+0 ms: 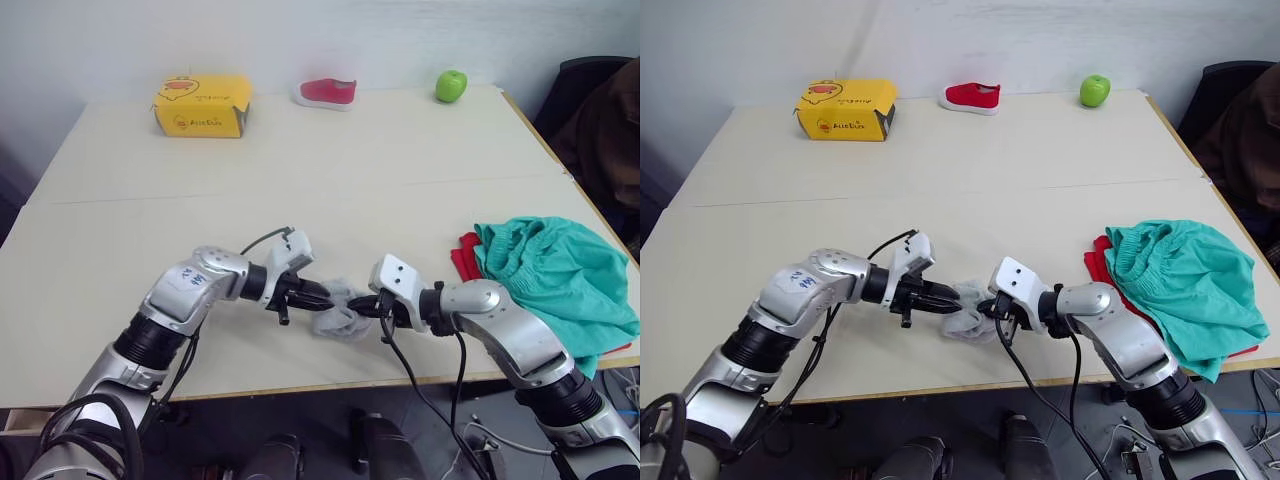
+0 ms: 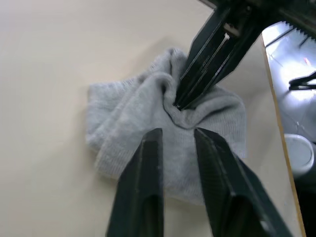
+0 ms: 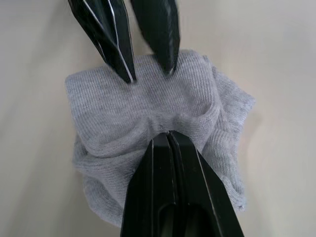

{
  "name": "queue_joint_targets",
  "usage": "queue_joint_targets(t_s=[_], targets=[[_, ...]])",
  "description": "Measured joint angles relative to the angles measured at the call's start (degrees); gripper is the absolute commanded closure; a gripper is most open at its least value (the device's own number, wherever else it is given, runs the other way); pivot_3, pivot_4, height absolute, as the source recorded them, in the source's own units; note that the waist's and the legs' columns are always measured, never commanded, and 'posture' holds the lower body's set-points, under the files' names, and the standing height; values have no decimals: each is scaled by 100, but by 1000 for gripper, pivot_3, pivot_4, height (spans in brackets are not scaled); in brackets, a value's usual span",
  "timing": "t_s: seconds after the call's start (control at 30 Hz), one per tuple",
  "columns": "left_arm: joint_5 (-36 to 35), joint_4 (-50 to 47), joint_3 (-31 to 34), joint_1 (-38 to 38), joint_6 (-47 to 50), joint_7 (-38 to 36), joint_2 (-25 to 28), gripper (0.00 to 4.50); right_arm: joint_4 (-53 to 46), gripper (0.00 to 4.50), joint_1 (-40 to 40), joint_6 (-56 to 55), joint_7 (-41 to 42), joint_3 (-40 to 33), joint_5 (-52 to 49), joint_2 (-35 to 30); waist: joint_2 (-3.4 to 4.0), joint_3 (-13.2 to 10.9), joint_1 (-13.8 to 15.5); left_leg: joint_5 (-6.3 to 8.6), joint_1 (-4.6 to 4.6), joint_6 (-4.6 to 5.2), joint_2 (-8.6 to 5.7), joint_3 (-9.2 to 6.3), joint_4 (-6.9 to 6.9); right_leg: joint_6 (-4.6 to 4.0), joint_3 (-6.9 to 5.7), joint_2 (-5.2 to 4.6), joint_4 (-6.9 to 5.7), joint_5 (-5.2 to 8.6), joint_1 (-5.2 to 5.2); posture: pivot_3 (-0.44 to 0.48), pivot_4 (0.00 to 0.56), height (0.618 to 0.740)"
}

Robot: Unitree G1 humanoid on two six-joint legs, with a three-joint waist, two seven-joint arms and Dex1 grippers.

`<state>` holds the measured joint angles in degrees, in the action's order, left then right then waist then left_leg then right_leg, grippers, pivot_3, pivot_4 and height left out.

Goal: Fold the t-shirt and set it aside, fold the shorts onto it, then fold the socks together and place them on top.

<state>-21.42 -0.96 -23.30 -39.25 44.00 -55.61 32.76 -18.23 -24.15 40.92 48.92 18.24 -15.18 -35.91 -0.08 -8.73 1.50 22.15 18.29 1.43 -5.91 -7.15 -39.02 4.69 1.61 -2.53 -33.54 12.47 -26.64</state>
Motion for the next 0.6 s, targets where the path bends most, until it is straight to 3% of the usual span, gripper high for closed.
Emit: queue_joint_targets(t_s=[0.23,0.43,0.6], targets=[[943,498,-400,-170,-815,66,-454,4470,-143,4500,-17,344,-2,-177,-172,-62,-1,0,19,-1,1,3,-1,0,-3,1,1,-2,-1,-1,1,0,150,740],[1180,412,-417,-146,-900,-33,-471,4470,-331,4500,-744,1036,-253,-571,-661,426,-1,0,-1,-1,-4,2,3,-2,-2,1,0,0,-10,-1,1,0,150,740],[1239,320,-395,-63,-854,-95,-459,4470,-122,4500,-490,846,-495,-117,-436,625,0,0,2,4,3,13,-3,3,-4,4,3,-3,-18,-2,0,0,150,740]])
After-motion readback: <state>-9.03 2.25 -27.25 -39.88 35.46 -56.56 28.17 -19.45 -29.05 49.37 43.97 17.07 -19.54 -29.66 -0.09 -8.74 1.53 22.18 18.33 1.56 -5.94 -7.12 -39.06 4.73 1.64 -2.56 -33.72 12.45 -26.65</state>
